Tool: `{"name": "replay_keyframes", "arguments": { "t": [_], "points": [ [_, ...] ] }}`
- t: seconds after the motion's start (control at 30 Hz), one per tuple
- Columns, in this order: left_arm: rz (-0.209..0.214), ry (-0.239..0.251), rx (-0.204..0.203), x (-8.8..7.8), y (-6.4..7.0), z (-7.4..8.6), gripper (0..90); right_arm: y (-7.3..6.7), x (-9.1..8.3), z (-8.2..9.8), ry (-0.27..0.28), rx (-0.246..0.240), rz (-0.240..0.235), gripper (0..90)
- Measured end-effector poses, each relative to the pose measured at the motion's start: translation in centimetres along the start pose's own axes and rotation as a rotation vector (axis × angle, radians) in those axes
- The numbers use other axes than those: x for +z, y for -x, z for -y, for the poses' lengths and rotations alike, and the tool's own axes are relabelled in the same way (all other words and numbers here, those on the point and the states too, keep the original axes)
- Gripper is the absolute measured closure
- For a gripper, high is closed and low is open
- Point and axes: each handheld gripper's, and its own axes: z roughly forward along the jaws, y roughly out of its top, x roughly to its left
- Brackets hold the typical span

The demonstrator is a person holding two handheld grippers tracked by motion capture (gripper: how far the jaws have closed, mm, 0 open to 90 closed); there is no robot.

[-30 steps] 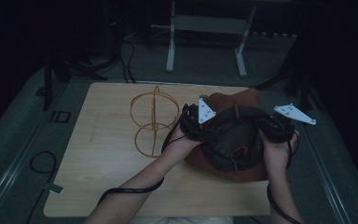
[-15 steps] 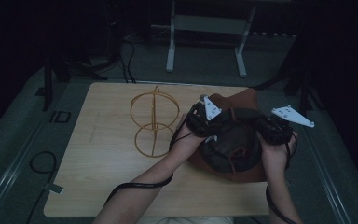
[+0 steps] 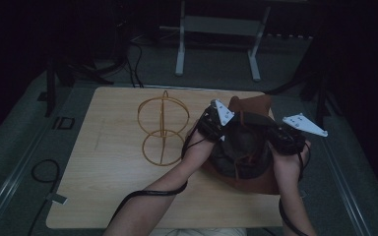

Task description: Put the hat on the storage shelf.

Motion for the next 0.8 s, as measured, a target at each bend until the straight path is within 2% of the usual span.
{"name": "replay_keyframes", "arguments": {
  "t": [0.17, 0.23, 0.37, 0.43, 0.47, 0.5, 0.57, 0.63, 0.7, 0.73, 0.77, 0.8],
  "points": [
    [-0.011, 0.038, 0.018, -0.9, -0.2, -1.3, 86.4, -0.2, -1.0, 0.3, 0.01, -0.015, -0.006, 79.6],
    [-0.019, 0.05, 0.022, -1.1, -0.3, -1.7, 86.4, -0.2, -1.4, 0.5, 0.003, -0.021, -0.016, 74.0],
    [-0.012, 0.071, 0.021, -1.6, -0.4, -2.0, 86.4, 0.0, -2.3, 0.9, -0.009, -0.028, -0.065, 61.7],
    [-0.009, 0.082, 0.019, -1.8, -0.4, -2.0, 86.3, 0.1, -3.0, 1.1, 0.0, -0.052, -0.094, 56.1],
    [-0.016, 0.106, 0.031, -2.2, -0.3, -1.9, 86.3, 0.2, -3.4, 1.2, 0.007, -0.063, -0.116, 55.2],
    [-0.016, 0.106, 0.031, -2.2, -0.3, -1.9, 86.3, 0.3, -3.8, 1.3, 0.014, -0.081, -0.138, 54.3],
    [-0.026, 0.121, 0.016, -2.6, -0.5, -1.7, 86.3, 0.3, -4.7, 1.3, 0.004, -0.119, -0.185, 55.1],
    [-0.025, 0.127, 0.002, -2.7, -0.9, -1.3, 86.3, 0.6, -5.7, 1.3, 0.008, -0.127, -0.253, 55.1],
    [-0.021, 0.136, 0.005, -2.9, -1.2, -0.9, 86.3, 1.0, -6.7, 1.3, 0.015, -0.136, -0.269, 54.9],
    [-0.019, 0.14, 0.002, -3.0, -1.4, -0.7, 86.3, 1.4, -7.1, 1.3, 0.023, -0.136, -0.262, 54.8],
    [-0.006, 0.146, -0.002, -3.2, -1.5, -0.5, 86.3, 1.9, -7.4, 1.3, 0.027, -0.13, -0.252, 54.4],
    [0.002, 0.155, 0.0, -3.4, -1.6, -0.2, 86.2, 2.4, -7.8, 1.3, 0.033, -0.119, -0.26, 53.7]
  ]
}}
